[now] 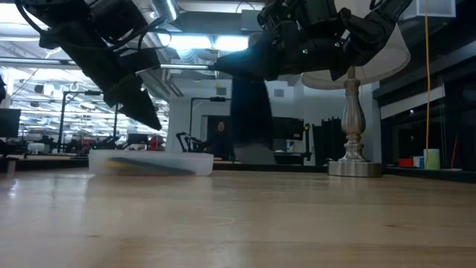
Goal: Pick & place school supplies into a supply box
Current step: Close the pink supply box
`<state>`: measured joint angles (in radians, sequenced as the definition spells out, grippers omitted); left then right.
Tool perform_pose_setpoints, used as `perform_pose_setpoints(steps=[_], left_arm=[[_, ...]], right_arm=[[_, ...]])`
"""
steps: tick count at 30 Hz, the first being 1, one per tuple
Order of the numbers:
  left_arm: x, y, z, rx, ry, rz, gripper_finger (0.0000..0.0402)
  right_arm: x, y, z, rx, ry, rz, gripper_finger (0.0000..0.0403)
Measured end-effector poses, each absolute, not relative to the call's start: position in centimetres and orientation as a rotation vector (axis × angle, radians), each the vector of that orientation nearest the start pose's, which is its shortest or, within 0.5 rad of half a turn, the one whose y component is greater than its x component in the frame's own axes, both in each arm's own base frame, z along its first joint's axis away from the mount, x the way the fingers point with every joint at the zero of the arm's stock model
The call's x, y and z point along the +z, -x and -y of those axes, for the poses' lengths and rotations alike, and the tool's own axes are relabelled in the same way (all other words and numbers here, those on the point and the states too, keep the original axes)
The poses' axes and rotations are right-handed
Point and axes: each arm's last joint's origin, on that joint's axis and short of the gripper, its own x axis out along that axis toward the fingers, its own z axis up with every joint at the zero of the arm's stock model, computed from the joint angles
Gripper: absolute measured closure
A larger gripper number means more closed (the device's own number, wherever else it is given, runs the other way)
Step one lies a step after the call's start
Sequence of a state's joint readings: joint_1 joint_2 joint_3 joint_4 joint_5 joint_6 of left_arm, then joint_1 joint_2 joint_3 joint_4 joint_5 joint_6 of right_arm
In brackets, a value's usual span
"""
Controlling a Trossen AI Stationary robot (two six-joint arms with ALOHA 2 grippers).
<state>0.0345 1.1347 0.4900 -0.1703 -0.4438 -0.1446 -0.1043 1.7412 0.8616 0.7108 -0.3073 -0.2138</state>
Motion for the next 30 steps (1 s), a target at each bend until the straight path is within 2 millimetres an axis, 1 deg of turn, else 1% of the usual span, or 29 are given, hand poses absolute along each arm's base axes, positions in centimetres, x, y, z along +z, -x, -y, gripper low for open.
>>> perform_pose_setpoints(steps=[5,9,14,25,27,30], left_arm=[[17.83,-20.74,-1.94,0.483,-0.066,-0.736,0.0346],[17.82,-20.82,-1.82,0.434,-0.058,-0.738,0.0349],[17.81,-20.85,-1.75,0.406,-0.055,-0.741,0.0352],[17.87,-20.9,-1.78,0.415,-0.06,-0.732,0.0354],[17.96,-20.98,-1.78,0.415,-0.057,-0.72,0.0354],[18.09,-21.1,-1.78,0.414,-0.059,-0.702,0.0354]], right_arm=[[19.66,-36.0,2.88,0.22,0.178,-0.148,0.0265],[19.64,-36.0,2.86,0.221,0.178,-0.151,0.027],[19.52,-35.98,2.86,0.223,0.181,-0.162,0.0301],[19.48,-35.97,2.86,0.223,0.185,-0.166,0.0394],[19.48,-35.97,2.87,0.222,0.178,-0.166,0.0395],[19.47,-35.96,3.0,0.219,0.172,-0.168,0.0386]])
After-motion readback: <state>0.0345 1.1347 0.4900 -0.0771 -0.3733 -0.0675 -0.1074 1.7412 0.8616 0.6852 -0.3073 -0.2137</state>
